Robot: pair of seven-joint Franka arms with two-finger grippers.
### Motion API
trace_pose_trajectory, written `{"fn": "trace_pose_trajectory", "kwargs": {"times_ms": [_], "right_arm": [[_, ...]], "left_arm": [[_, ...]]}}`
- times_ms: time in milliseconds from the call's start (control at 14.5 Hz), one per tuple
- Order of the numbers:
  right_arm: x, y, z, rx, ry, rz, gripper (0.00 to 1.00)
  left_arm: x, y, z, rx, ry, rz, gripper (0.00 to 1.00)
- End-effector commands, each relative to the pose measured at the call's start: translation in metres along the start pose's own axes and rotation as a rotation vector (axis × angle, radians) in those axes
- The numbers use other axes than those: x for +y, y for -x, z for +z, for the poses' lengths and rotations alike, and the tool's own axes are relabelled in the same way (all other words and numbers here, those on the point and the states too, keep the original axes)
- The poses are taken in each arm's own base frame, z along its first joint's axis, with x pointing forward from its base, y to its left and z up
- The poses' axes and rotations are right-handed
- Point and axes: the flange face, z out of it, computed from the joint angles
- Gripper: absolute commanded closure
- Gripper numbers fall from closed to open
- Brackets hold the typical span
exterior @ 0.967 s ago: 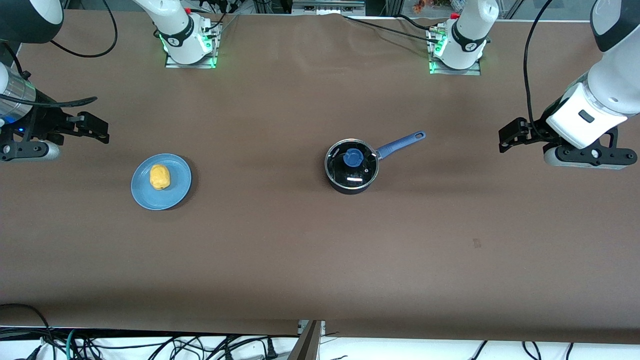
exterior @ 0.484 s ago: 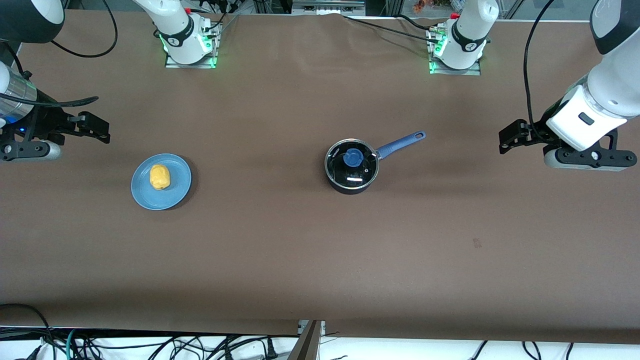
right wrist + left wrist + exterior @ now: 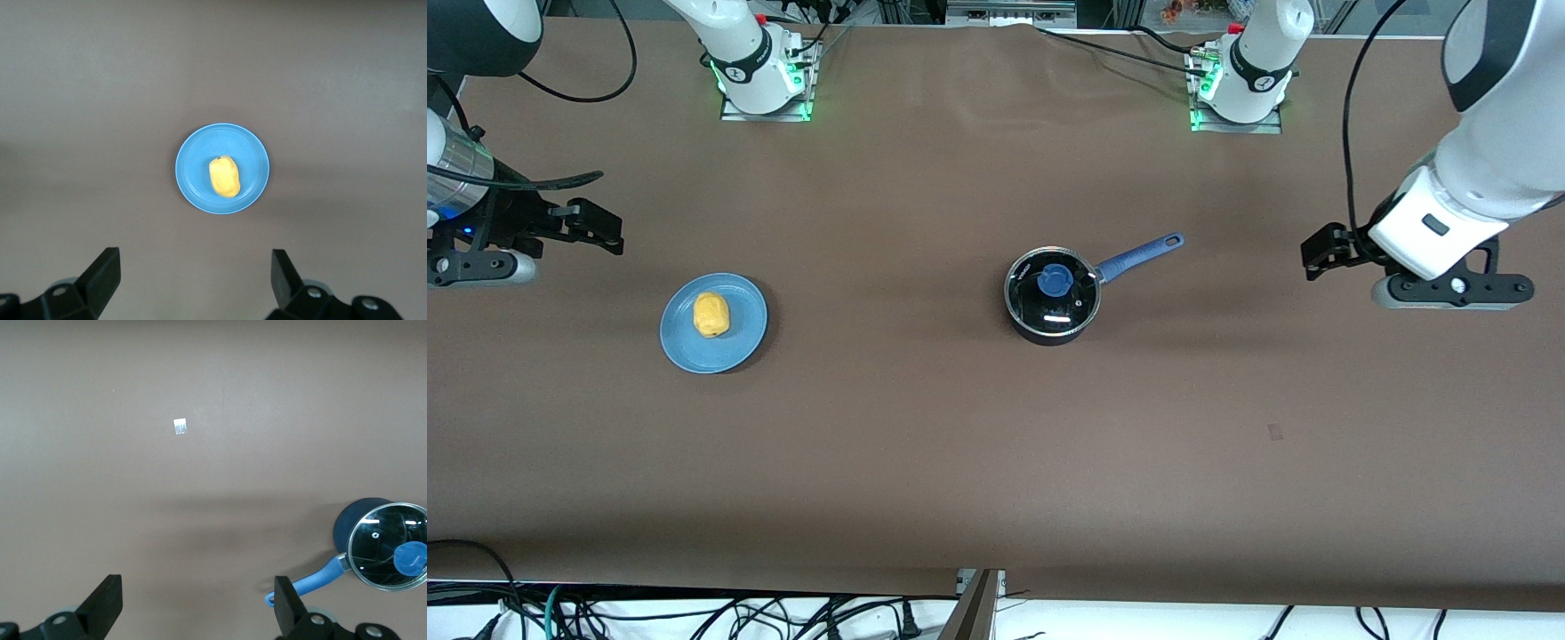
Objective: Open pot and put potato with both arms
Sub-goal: 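Reach the left gripper to the lid knob while the right gripper reaches the potato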
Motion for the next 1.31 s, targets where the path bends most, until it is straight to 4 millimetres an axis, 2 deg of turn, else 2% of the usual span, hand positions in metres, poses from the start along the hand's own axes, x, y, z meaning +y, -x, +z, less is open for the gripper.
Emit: {"fn": "trace_pose_trajectory", "kwargs": {"times_ms": [0, 207, 345, 553, 760, 898, 967, 1244], "right_arm": [[-0.002, 0.005, -0.001, -0.005, -0.002, 0.010, 0.00], [-0.005, 0.005, -0.001, -0.003, -0.002, 0.009, 0.00], [-0.017, 0.004, -0.001, -0.001, -0.001, -0.011, 0.00], [-0.016, 0.001, 0.004, -0.001, -0.003, -0.009, 0.00], [-0.017, -0.005, 0.016, -0.022, -0.004, -0.010, 0.00], [-0.012, -0.015, 0.028, -0.023, -0.006, -0.002, 0.00], [-0.009, -0.022, 0.043, -0.041, -0.006, 0.002, 0.00], [0.007, -0.034, 0.077, -0.097, 0.008, 0.011, 0.00]], "left_arm": [[0.011, 0.003, 0.006, -0.019, -0.019, -0.033, 0.00], [0.030, 0.006, 0.016, -0.035, -0.014, -0.042, 0.00], [0.051, 0.009, 0.023, -0.036, -0.015, -0.064, 0.00], [0.072, 0.013, 0.041, -0.028, -0.010, -0.101, 0.00], [0.100, 0.017, 0.065, 0.001, 0.010, -0.132, 0.00], [0.112, 0.020, 0.076, 0.015, 0.021, -0.137, 0.00], [0.118, 0.022, 0.081, 0.021, 0.026, -0.147, 0.00], [0.145, 0.029, 0.107, 0.064, 0.065, -0.209, 0.00]]}}
